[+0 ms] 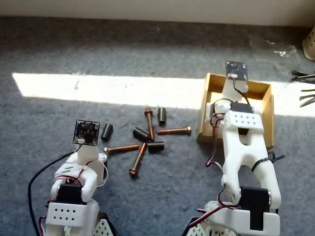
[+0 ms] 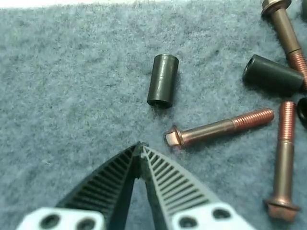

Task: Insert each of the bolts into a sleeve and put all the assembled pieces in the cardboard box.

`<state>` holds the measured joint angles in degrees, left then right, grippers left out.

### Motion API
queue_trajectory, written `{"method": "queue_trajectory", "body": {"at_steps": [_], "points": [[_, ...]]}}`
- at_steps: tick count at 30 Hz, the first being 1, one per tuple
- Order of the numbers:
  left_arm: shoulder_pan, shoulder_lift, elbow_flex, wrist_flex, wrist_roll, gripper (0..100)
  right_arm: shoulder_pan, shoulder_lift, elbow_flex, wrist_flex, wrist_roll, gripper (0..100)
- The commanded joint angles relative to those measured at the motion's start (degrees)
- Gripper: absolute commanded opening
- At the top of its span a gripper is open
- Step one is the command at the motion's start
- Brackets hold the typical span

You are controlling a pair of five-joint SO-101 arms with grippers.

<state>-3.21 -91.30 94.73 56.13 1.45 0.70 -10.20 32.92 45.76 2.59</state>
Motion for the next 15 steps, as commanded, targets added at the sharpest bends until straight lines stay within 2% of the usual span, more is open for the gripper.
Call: {"method": "queue_trajectory", "body": {"at_steps": [1, 6, 11, 15], "points": [[-0.31, -0.66, 1.1, -5.36, -0.18, 1, 0.66, -0.57, -3.74, -1.71, 0.18, 0.6], [-0.66, -0.66, -2.68, -9.32, -0.18, 1, 0.57, -0.22, -5.41, -2.86, 0.26, 0.6], [-0.66, -0.66, -14.9, -9.23, -0.18, 1, 0.48, -0.13, -6.11, -3.47, 0.26, 0.6], [-0.66, -0.75, -24.22, -9.14, 0.0, 1, 0.4, -0.13, -6.11, -7.96, 0.26, 0.6]]}}
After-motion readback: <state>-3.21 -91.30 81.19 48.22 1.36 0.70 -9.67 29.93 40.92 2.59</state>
